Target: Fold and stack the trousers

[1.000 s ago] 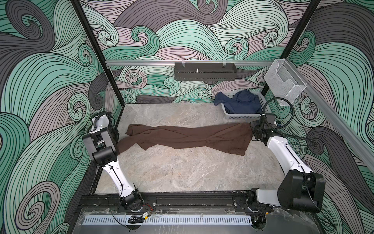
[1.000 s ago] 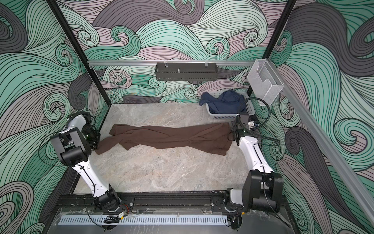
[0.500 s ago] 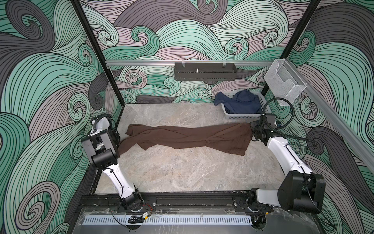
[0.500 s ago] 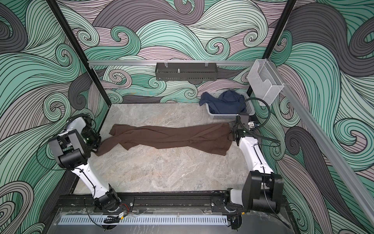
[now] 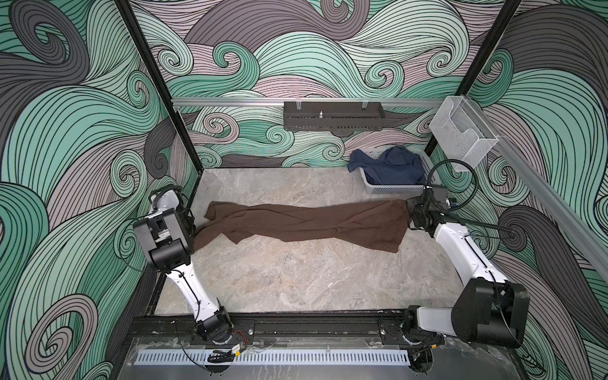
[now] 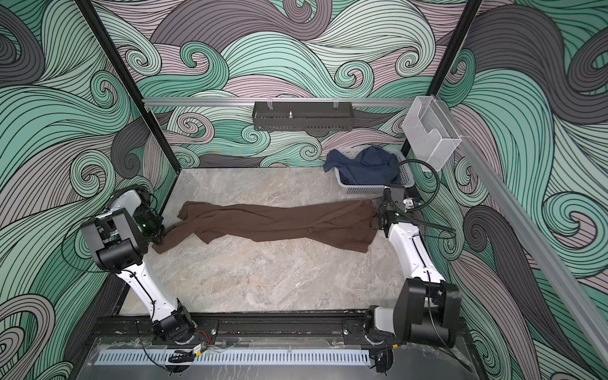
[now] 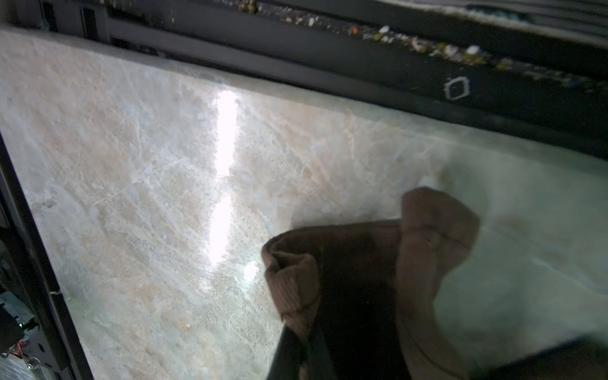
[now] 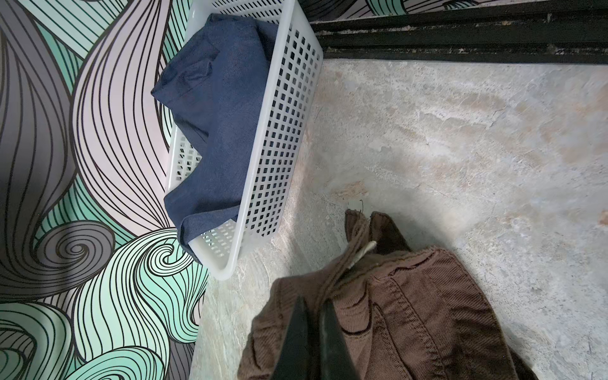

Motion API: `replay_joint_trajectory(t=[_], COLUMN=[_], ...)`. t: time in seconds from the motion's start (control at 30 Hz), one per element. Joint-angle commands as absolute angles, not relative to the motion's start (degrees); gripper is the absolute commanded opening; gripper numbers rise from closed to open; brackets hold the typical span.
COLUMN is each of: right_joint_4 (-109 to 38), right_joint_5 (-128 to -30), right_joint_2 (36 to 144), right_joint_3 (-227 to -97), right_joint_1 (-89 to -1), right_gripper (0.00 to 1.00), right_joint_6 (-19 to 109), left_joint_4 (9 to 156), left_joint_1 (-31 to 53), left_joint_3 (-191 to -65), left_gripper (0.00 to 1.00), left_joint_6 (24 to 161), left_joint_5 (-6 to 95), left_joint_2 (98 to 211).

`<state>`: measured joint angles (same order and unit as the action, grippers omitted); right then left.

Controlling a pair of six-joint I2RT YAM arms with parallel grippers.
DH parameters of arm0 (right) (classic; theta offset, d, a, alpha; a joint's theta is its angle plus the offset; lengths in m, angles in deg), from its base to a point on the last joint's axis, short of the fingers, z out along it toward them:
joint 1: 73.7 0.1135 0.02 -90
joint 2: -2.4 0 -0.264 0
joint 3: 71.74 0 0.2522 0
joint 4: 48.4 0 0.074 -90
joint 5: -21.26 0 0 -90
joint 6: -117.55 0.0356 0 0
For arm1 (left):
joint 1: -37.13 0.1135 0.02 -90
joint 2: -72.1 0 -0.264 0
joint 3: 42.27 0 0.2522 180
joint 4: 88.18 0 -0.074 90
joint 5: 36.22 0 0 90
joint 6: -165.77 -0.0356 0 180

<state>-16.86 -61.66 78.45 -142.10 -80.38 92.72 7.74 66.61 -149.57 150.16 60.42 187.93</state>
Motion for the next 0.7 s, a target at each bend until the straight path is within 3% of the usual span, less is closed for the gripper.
replay_joint_trajectory(t=[0.0, 0.27, 0.67], right_joint_4=[-16.38, -15.01, -3.09], right_joint_5=[-60.04, -60.47, -54.9], right_joint_2=[76.63, 74.69, 67.35], right_joint_3=[-143.63, -144.66, -141.28], right_joint_1=[-82.58, -89.38, -92.23], right_gripper=[0.0, 0.0, 0.0], right_joint_6=[92.63, 93.24, 93.68], left_joint_4=[4.2, -0.08, 1.68], left_joint_1=[68.1, 74.78, 77.94], left_joint_3=[-158.06, -165.26, -147.62], left_gripper=[0.0, 0.0, 0.0], left_joint_6=[148.68, 148.66, 150.83], left_joint_5=[65.61, 72.0, 71.27], left_joint_2=[184.4, 178.23, 169.6])
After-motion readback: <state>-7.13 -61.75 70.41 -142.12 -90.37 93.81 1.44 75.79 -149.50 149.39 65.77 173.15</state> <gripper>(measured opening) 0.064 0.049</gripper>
